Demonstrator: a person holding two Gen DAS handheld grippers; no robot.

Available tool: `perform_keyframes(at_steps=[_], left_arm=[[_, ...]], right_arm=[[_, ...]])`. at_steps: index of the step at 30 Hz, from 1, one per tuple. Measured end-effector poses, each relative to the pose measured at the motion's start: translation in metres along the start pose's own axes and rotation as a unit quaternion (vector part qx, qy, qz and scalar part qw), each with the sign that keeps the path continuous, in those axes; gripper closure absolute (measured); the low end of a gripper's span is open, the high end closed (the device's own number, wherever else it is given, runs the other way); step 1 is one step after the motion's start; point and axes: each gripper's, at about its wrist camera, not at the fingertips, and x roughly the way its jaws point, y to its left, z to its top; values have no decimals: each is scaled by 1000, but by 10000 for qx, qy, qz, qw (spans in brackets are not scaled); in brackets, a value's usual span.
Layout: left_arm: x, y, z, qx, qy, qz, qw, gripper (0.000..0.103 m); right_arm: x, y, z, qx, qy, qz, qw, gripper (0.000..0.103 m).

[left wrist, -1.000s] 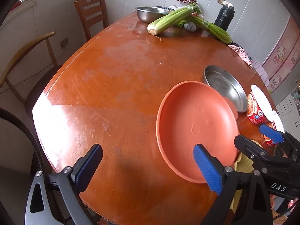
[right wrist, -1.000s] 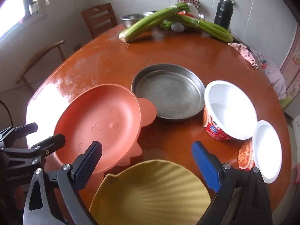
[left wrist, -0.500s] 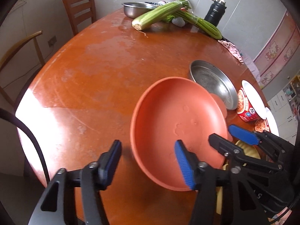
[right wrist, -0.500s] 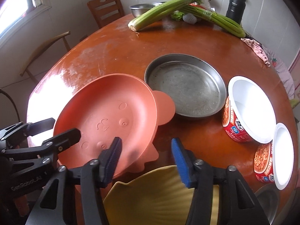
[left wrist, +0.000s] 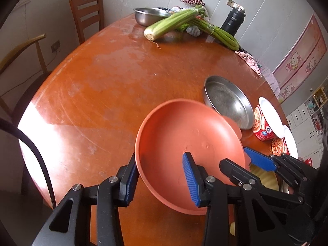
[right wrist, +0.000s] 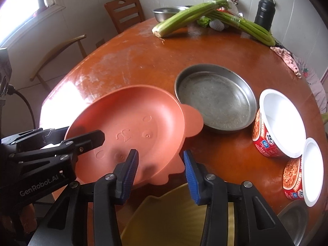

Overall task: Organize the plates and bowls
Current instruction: 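Lift the orange plate with the left gripper and set it beside the steel tray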

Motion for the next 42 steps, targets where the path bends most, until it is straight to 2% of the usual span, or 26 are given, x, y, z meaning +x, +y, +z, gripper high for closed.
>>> perform_keyframes(at_steps=[6, 16, 31, 32, 42], left_arm=[[-6, 13, 12, 6, -113, 107, 9999, 61], [-4, 31, 39, 152, -299, 257, 9991, 62], [22, 41, 55, 234, -229, 407, 9986, 63], [24, 42, 56, 230, -225, 403, 9987, 63], [36, 51, 57, 165, -116, 500, 9985, 63]], right_arm=[[-9, 13, 12, 107, -214, 58, 9997, 56], [3, 30, 36, 325, -387, 79, 9987, 56], [37, 29, 51, 508, -196, 53, 9985, 60], [38, 29, 51, 501, -208, 68, 9985, 62], [43, 35, 51, 401, -190, 140, 9989, 62]])
